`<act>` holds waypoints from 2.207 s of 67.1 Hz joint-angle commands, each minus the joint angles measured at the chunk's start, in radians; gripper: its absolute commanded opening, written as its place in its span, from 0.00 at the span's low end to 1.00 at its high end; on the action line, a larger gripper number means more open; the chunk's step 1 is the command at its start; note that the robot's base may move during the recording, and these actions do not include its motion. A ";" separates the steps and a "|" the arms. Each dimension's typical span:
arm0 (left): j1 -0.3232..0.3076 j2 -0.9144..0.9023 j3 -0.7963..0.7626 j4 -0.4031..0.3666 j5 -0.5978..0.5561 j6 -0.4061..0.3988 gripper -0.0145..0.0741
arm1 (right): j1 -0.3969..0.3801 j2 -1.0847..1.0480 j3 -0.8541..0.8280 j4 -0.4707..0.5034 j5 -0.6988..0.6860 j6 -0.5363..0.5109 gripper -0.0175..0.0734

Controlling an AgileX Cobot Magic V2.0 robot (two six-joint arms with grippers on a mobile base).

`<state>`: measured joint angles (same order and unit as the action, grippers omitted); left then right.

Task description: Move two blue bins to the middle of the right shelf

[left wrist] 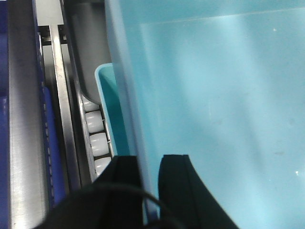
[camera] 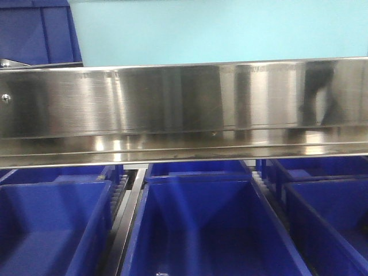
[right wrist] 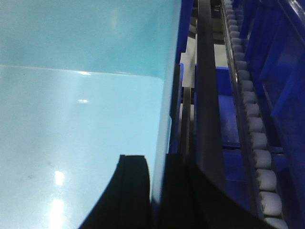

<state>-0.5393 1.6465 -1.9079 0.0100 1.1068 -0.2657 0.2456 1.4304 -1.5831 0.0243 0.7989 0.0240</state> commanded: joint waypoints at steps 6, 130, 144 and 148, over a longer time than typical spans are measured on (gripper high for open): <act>-0.006 -0.016 -0.010 -0.031 -0.004 0.011 0.51 | -0.007 -0.008 -0.011 -0.024 0.017 -0.015 0.54; -0.061 0.016 0.217 0.003 0.042 -0.026 0.53 | -0.006 0.123 0.093 0.047 0.274 -0.015 0.64; -0.061 0.016 0.217 0.002 0.037 -0.026 0.04 | -0.006 0.123 0.095 0.047 0.255 -0.015 0.10; -0.061 0.016 0.217 -0.001 0.043 -0.026 0.04 | -0.006 0.123 0.095 0.047 0.255 -0.015 0.01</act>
<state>-0.5965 1.6682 -1.6886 0.0493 1.1689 -0.2952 0.2419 1.5494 -1.4955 0.0799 1.0810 0.0000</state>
